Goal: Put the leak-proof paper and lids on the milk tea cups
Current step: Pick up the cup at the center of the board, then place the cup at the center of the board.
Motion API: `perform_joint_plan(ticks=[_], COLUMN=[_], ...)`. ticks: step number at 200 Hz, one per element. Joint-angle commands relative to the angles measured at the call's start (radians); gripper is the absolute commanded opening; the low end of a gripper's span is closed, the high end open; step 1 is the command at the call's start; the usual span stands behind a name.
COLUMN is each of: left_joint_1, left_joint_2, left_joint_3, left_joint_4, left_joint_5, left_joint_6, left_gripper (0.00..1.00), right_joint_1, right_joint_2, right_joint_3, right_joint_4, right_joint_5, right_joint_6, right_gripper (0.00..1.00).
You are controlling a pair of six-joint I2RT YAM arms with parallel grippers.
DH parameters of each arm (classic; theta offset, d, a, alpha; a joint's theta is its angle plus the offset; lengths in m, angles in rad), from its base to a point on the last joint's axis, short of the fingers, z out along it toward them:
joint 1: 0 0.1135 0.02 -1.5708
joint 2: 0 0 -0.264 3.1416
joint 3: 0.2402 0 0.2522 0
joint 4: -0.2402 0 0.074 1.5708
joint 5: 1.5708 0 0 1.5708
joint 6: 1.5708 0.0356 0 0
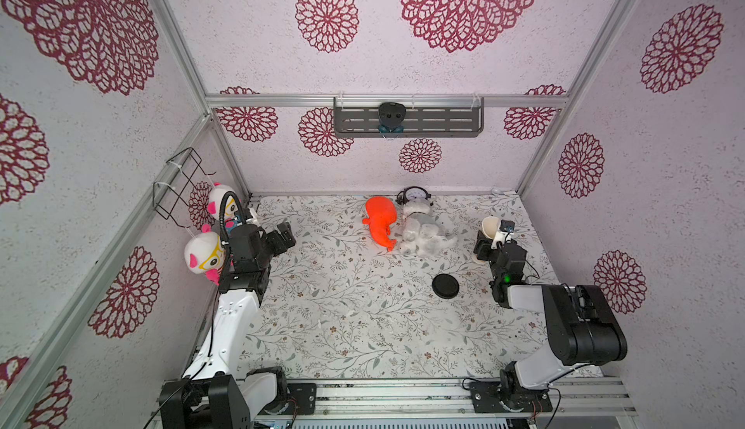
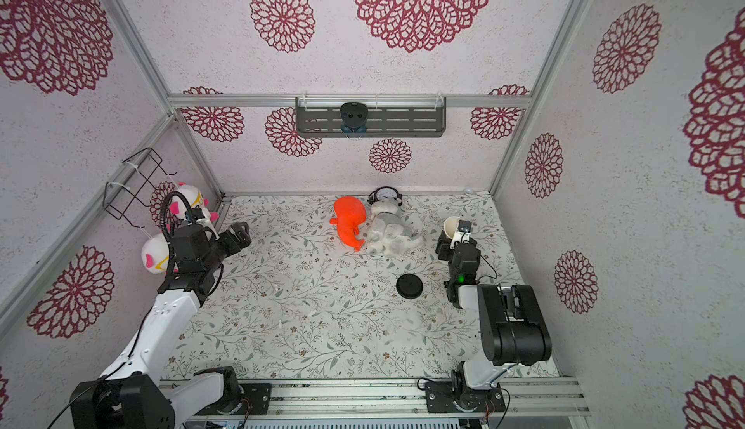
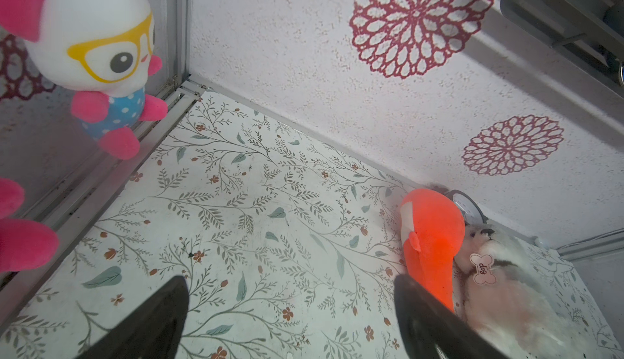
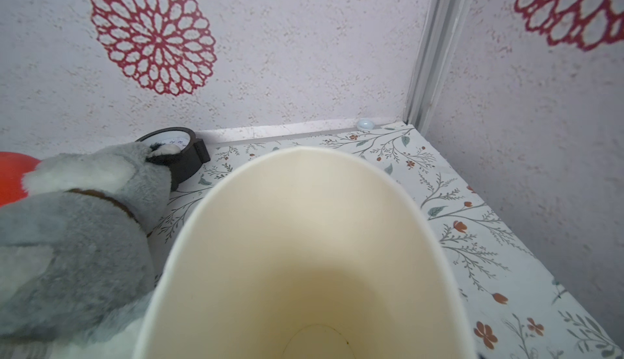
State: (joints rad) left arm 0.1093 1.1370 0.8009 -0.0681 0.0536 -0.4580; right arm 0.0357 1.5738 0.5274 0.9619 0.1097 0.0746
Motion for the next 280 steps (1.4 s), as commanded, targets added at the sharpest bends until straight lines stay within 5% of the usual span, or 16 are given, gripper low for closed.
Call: perform_joint_plan(ticks=[1, 33, 78, 147, 280], left_joint_1=[0.004, 0.002, -0.011, -0.031, -0.040], left_joint_2=[-0.013, -0.022, -0.036, -0.071, -0.097], left_joint_3=[0.005, 0.011, 0.007, -0.002, -0.032], left_joint_4=[-0.007, -0.019, -0.018, -0.029, -0.047], left_joint_5=[0.039, 0.103, 0.196, 0.229, 0.205], left_joint_6=[-0.012, -0.050, -0.130, -0.192, -0.183], left_gripper=[0.97, 0.97, 0.97, 0.97, 0.97], right_joint_1=[0.006, 0.090, 0.337, 0.739, 0.852], right_joint_2=[-0.093, -0.227, -0.374, -0.280, -0.073], right_joint_3=[0.025, 0.053, 0.072, 0.094, 0.165], right_joint_4=[-0.023, -0.167, -0.292, -0.315, -0.380], right_joint_5=[-0.107, -0.213, -0.309, -0.286, -0.238], right_joint_6=[-0.028, -0.043, 0.027, 0.076, 0.041], right_gripper=[0.72, 0.71, 0.68, 0.68, 0.69])
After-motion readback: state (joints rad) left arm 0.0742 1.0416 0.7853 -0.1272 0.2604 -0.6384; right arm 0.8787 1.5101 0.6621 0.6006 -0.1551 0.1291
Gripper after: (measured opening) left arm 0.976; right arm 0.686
